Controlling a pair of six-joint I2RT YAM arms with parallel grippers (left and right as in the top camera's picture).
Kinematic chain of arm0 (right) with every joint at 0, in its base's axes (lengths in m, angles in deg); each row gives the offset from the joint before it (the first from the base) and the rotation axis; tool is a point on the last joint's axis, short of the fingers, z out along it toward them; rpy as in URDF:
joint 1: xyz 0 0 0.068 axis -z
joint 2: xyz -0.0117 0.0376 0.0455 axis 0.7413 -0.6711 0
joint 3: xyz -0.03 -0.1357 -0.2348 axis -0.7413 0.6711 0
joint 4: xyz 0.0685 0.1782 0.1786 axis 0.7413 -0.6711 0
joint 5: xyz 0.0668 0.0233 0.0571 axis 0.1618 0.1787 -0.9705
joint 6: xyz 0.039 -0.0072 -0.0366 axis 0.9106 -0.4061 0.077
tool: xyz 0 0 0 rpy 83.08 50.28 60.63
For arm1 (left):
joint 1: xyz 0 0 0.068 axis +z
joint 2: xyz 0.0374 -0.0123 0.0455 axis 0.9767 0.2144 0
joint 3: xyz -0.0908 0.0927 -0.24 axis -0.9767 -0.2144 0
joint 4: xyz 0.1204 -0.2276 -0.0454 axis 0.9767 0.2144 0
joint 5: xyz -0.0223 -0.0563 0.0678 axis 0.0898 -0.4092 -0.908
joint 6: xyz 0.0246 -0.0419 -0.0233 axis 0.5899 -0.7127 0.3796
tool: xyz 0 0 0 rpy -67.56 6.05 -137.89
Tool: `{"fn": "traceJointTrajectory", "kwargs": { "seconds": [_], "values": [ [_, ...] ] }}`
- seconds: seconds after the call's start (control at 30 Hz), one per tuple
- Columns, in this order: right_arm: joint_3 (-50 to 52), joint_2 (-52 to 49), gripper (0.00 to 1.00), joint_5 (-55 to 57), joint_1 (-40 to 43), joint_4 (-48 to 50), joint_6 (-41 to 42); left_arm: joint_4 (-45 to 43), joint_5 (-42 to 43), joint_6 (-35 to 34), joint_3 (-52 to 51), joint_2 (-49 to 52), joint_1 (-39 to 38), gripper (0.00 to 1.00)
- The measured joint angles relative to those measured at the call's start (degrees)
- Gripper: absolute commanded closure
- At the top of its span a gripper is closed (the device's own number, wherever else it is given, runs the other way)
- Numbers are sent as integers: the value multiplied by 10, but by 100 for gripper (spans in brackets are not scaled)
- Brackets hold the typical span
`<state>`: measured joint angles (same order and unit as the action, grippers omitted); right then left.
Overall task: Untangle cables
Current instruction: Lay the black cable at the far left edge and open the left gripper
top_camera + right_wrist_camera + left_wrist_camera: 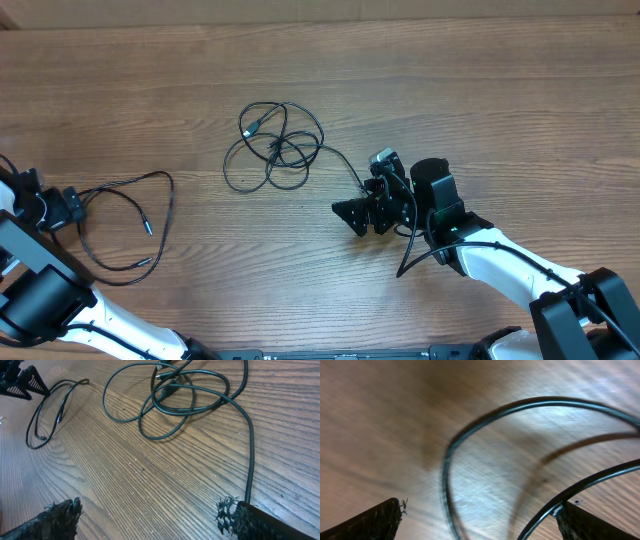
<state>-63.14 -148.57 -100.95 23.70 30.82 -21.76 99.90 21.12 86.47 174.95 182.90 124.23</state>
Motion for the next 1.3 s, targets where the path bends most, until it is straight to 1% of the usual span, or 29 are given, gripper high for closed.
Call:
{"fn": "traceJointTrajectory", "kwargs": {
  "seconds": [0.1,0.3,0.4,0.57,0.87,1.07,1.3],
  "values": [
    [0,0,2,0,0,0,0,0,-28,-18,0,0,0,0],
    [0,0,2,0,0,1,2,-4,-47,-31,-17,0,0,0],
    [0,0,2,0,0,1,6,-33,-54,-50,-43,0,0,0],
    [0,0,2,0,0,0,11,-86,-56,-56,-84,-23,0,0],
    [0,0,2,0,0,1,13,-103,-59,-108,-102,-33,7,1],
    [0,0,2,0,0,2,13,-108,-35,-159,-105,-33,54,0],
    [0,0,2,0,0,5,13,-110,-36,-208,-106,-33,121,1]
  ]
}}
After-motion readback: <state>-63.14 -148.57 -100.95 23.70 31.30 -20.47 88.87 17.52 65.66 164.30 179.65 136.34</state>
